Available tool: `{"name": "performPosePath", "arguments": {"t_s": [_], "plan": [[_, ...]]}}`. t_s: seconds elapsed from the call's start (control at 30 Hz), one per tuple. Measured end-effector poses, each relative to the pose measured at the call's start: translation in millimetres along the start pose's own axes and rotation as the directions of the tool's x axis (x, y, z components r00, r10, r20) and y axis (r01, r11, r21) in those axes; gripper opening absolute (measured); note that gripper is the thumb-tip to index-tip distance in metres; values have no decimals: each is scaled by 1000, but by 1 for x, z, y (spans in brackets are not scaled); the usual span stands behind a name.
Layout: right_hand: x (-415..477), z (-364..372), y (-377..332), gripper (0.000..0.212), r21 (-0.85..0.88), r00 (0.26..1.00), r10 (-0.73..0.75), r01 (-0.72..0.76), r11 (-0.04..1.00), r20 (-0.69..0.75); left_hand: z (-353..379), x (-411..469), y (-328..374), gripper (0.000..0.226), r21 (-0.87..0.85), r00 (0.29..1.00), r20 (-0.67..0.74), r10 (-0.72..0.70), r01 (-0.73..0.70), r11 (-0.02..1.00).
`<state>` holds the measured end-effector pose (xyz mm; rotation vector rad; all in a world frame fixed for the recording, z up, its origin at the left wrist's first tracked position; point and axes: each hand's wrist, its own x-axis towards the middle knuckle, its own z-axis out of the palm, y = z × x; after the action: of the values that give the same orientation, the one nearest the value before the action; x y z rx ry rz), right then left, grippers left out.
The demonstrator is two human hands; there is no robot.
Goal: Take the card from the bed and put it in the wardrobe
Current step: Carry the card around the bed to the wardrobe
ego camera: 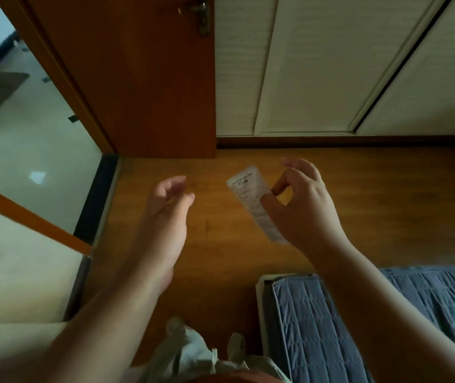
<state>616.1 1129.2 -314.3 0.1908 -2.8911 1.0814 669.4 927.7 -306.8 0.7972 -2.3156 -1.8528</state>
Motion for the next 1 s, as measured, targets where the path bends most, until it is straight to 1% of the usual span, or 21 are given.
{"name": "performPosePath", "arguments": {"t_s": [0.2,0.3,0.4,0.5,0.6,0.67,0.77,0.9,1.0], "plan": [[66,6,-2,16,-33,999,44,-45,998,-32,23,80,18,34,12,997,79,-5,4,1000],[103,9,-6,16,-49,992,83,-88,995,-94,34,130,35,33,13,989,145,34,-36,999],[139,11,-11,16,-60,974,149,-162,985,-172,44,179,58,33,-10,966,247,75,-74,997],[170,16,-18,19,-59,955,191,-209,976,-225,51,229,80,31,-21,947,305,101,-99,995],[194,23,-21,25,-52,929,258,-281,958,-266,62,274,99,31,-22,934,342,103,-102,995],[206,27,-18,22,-28,898,328,-350,936,-292,72,299,107,32,-33,925,363,111,-107,994],[215,29,-11,19,39,849,441,-450,892,-291,86,320,110,31,-43,903,419,97,-86,995],[232,23,3,16,68,803,499,-507,859,-325,113,335,107,28,11,864,500,62,-78,997],[250,17,19,15,108,779,526,-523,845,-342,136,349,112,27,40,845,532,51,-85,996]]}}
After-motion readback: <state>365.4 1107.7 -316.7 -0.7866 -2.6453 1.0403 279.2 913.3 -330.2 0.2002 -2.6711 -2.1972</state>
